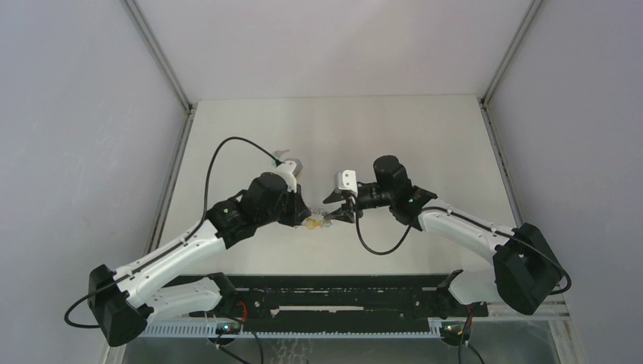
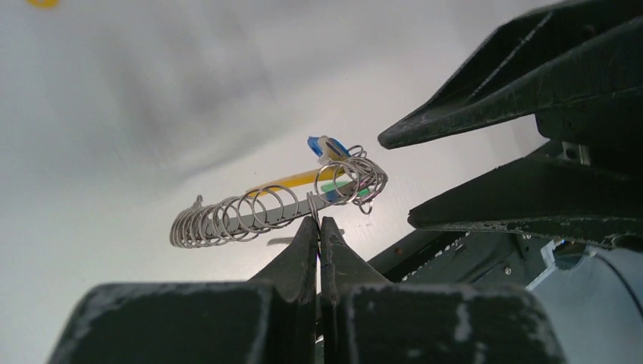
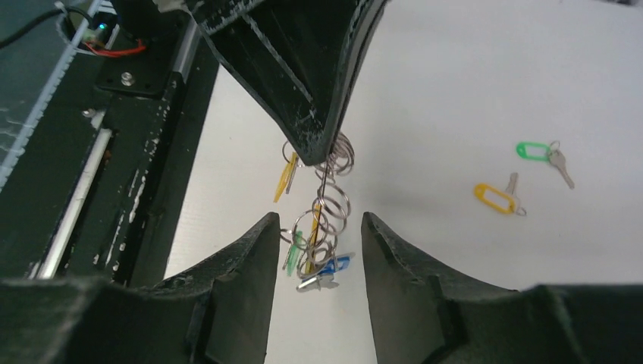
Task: Put the keys on the keyring
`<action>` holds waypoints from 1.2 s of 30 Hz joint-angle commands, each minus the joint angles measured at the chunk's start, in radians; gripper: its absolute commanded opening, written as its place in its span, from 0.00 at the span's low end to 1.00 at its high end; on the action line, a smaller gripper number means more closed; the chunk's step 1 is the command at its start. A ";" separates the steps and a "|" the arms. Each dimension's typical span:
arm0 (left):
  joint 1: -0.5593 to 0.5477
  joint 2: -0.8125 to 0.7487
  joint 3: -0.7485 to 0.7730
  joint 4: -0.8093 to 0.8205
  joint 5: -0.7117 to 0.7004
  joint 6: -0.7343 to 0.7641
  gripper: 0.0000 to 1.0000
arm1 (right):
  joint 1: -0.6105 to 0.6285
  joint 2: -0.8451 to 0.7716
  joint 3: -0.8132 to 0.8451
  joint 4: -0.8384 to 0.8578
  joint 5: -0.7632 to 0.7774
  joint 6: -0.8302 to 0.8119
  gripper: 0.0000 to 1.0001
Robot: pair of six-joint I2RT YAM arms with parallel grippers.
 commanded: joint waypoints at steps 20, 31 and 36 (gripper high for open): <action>-0.096 -0.034 0.186 -0.054 0.152 0.487 0.00 | -0.030 0.006 0.167 -0.170 -0.267 -0.116 0.28; -0.111 -0.027 0.195 -0.026 0.201 0.494 0.00 | -0.018 0.026 0.167 -0.112 -0.241 -0.077 0.26; -0.115 -0.018 0.201 -0.025 0.196 0.495 0.00 | -0.012 0.033 0.167 -0.104 -0.251 -0.077 0.25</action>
